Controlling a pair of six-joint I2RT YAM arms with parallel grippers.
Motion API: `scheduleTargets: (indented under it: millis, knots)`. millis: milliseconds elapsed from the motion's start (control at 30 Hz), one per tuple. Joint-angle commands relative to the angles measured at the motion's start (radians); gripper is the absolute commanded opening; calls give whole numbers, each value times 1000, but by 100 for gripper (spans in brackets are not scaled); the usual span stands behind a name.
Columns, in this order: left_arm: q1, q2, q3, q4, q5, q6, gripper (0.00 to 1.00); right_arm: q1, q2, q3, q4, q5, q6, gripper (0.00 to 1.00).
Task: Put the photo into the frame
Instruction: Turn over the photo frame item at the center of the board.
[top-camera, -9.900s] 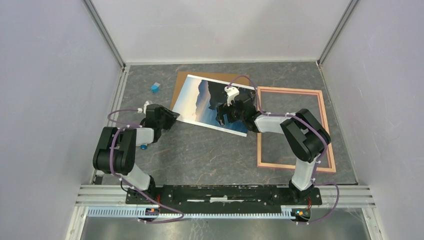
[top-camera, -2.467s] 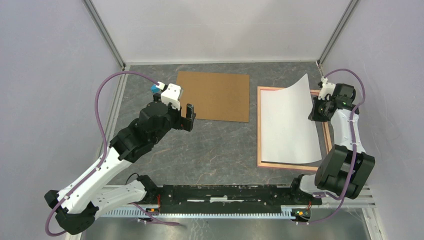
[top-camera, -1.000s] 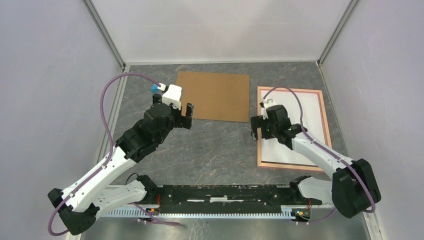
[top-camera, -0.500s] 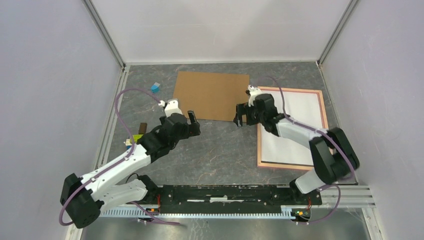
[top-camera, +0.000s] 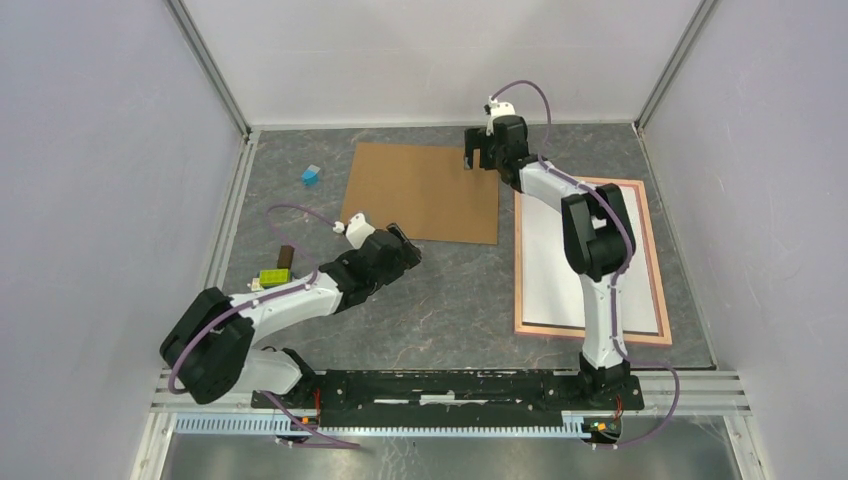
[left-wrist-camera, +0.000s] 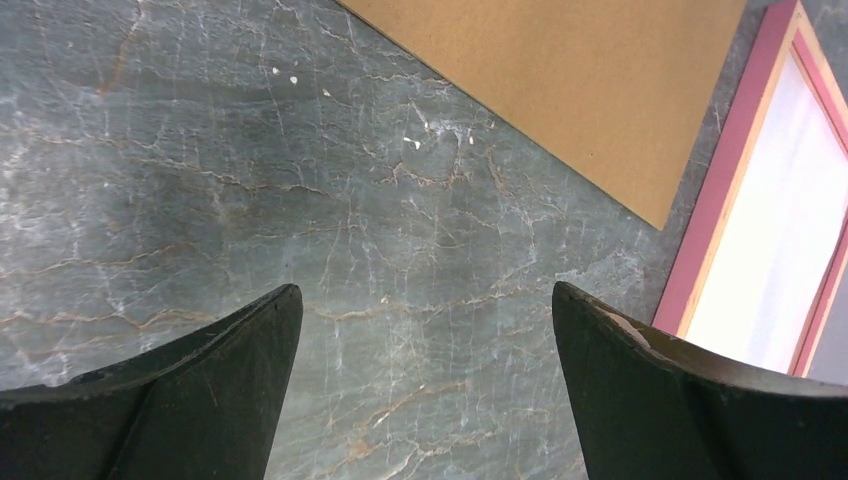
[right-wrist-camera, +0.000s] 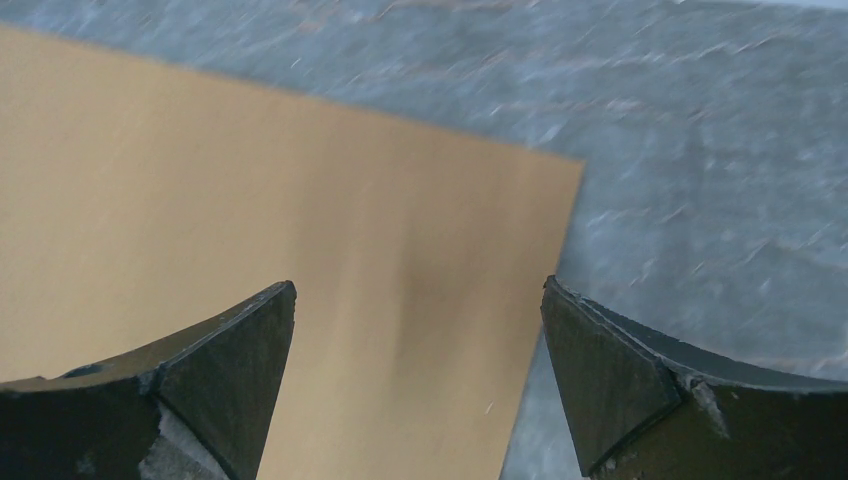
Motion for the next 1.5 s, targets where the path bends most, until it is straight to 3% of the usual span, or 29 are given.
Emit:
scheduleTargets:
  millis: [0, 233, 400, 600, 733, 933, 1133, 1333, 1467]
  knots:
    - [6, 55, 23, 118, -45, -61, 100, -32, 125, 209, -36, 98, 5, 98]
    - [6, 124, 71, 110, -41, -17, 100, -63, 326, 500, -19, 96, -4, 98]
    - [6, 131, 69, 119, -22, -12, 100, -64, 401, 523, 66, 33, 27, 98]
    - [6, 120, 76, 88, -44, 4, 100, -66, 512, 653, 51, -5, 55, 98]
    - [8, 143, 137, -63, -50, -28, 100, -65, 520, 654, 31, -38, 71, 98]
    - [49, 215, 135, -8, 113, -60, 100, -54, 425, 538, -55, -90, 68, 98]
    - [99, 238, 68, 63, 194, -137, 100, -36, 234, 263, -120, -192, 78, 94]
    - [149, 150, -96, 156, 210, -216, 100, -9, 32, -2, -130, -252, 72, 92]
    - [155, 72, -180, 176, 211, -239, 100, 12, -94, -236, -26, -255, 93, 91]
